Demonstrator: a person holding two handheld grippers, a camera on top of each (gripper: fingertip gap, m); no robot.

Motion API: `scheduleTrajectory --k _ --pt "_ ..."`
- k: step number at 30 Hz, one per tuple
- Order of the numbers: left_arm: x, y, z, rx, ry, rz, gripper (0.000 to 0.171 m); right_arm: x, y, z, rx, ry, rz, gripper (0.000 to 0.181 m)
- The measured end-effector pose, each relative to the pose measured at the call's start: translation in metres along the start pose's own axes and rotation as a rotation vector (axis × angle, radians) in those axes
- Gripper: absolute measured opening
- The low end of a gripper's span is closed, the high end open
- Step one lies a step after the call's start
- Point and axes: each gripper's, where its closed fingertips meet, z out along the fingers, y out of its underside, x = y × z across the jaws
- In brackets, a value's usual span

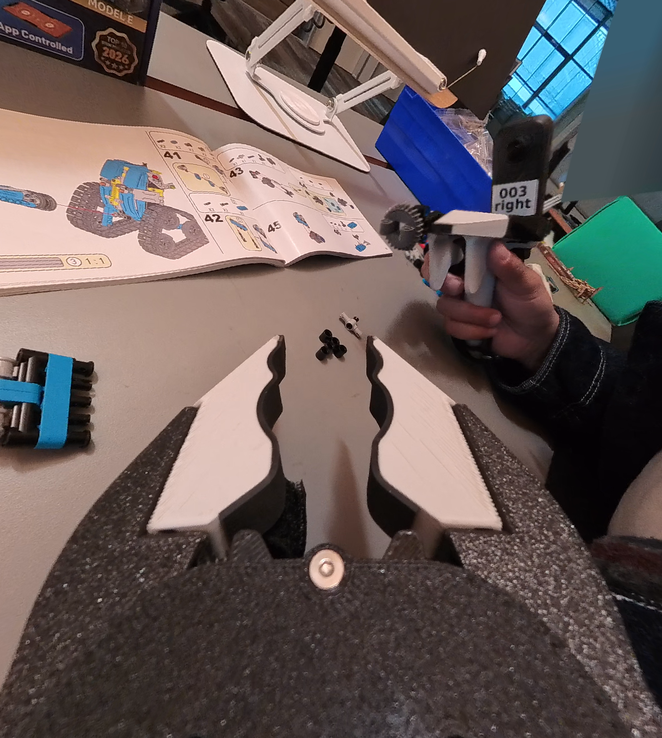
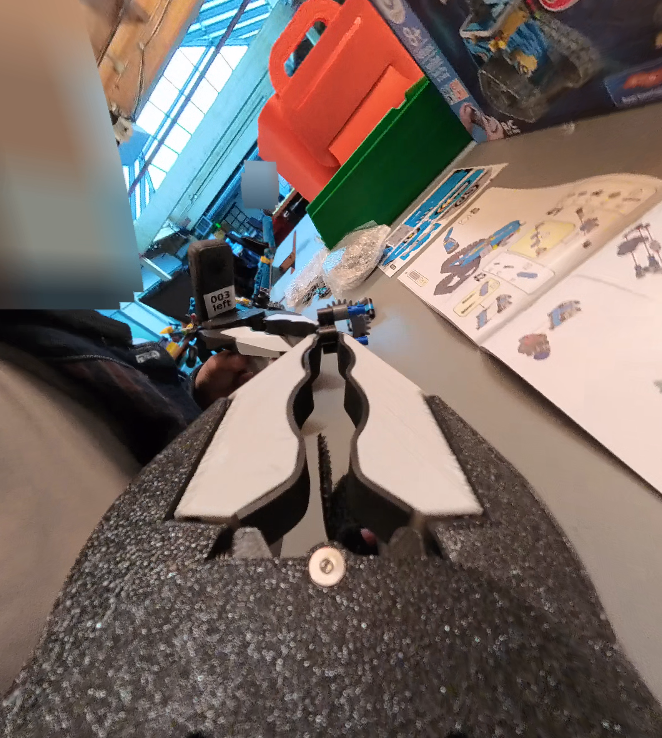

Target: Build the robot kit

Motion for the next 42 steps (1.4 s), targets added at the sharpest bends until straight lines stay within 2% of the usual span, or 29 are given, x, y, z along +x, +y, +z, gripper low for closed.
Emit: scheduleTrajectory --k 4,10,16,42 --pt "0.002 0.002 0.001 -0.012 0.000 0.012 0.040 0.014 0.010 0.001 -0.032 0.045 0.001 0.008" --pt "0.001 0.002 0.001 -0.011 0.001 0.007 0.040 0.015 0.017 0.005 -0.067 0.033 0.004 0.008" --pt "0.001 0.002 0.001 -0.009 0.001 0.008 0.040 0.016 0.010 0.002 -0.023 0.032 0.002 0.008" --pt "0.000 0.003 0.002 -0.020 0.001 0.001 0.040 0.015 0.012 0.002 -0.032 0.024 -0.002 0.008"
